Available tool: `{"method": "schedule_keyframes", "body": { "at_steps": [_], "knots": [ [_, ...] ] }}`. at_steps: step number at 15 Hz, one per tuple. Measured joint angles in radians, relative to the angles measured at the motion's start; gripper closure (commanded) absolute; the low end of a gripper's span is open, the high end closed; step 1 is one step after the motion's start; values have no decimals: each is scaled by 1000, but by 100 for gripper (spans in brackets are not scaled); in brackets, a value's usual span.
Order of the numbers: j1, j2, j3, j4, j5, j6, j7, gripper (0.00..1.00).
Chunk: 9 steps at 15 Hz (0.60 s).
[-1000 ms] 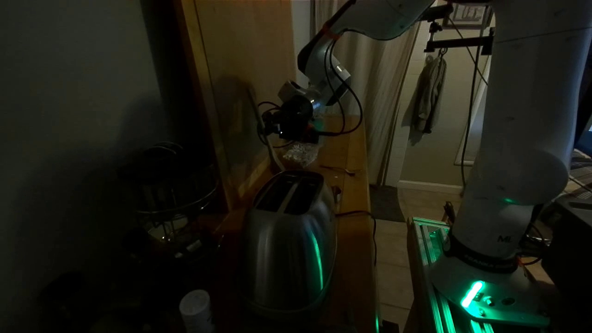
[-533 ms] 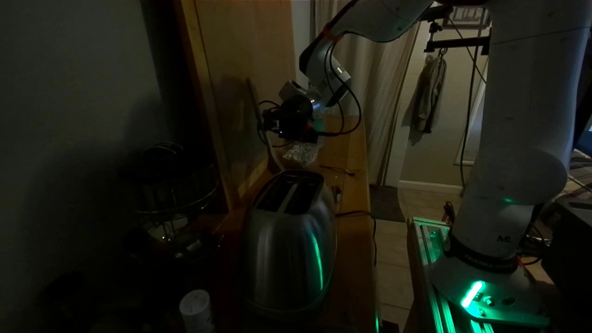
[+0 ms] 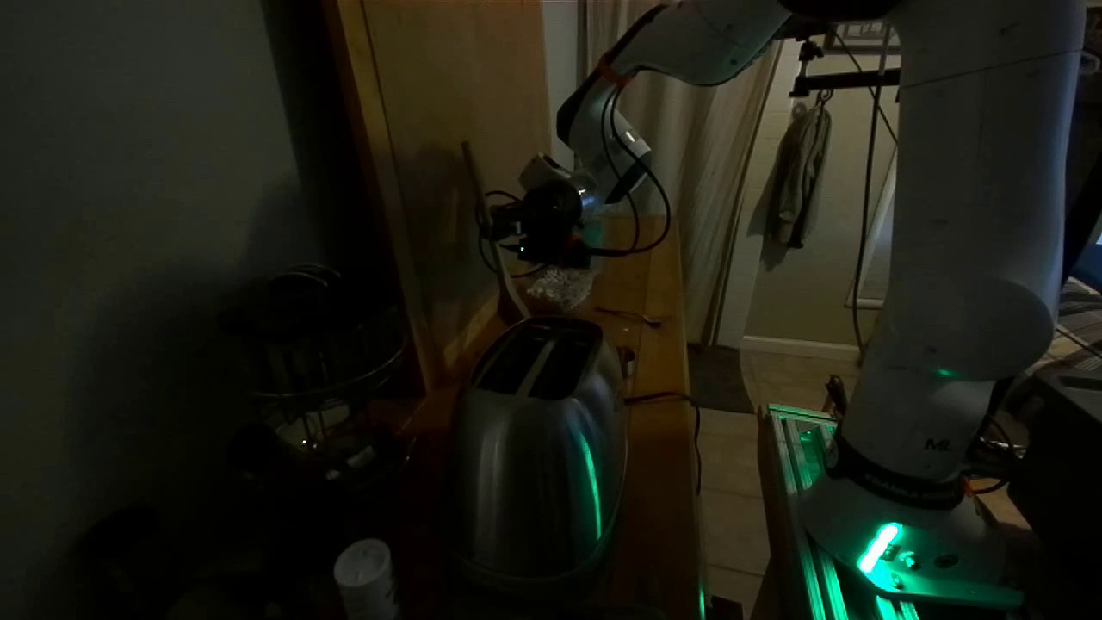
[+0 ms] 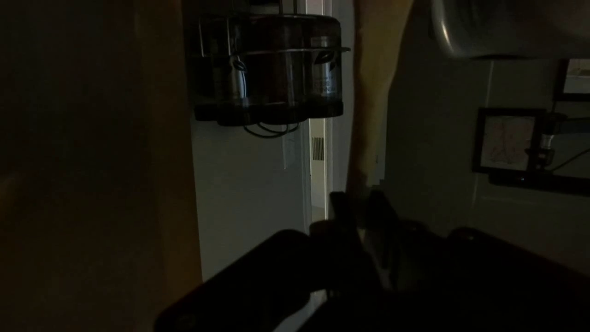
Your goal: Place one white object from the clear bowl on the wooden spoon., use the spoon to place the object in the large measuring cup.
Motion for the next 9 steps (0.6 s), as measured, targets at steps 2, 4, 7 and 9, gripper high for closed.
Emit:
{"method": "schedule_keyframes", "body": {
  "at_steps": [2,4,7,9],
  "knots": [
    [-7,8,-1,6,4,-35,0,96],
    [-14,16,-3,13,8,-60,0,96],
    [-17,19,-9,15,22,-66,0,96],
    [-18,21,-12,15,37,-66,-1,96]
  ]
}}
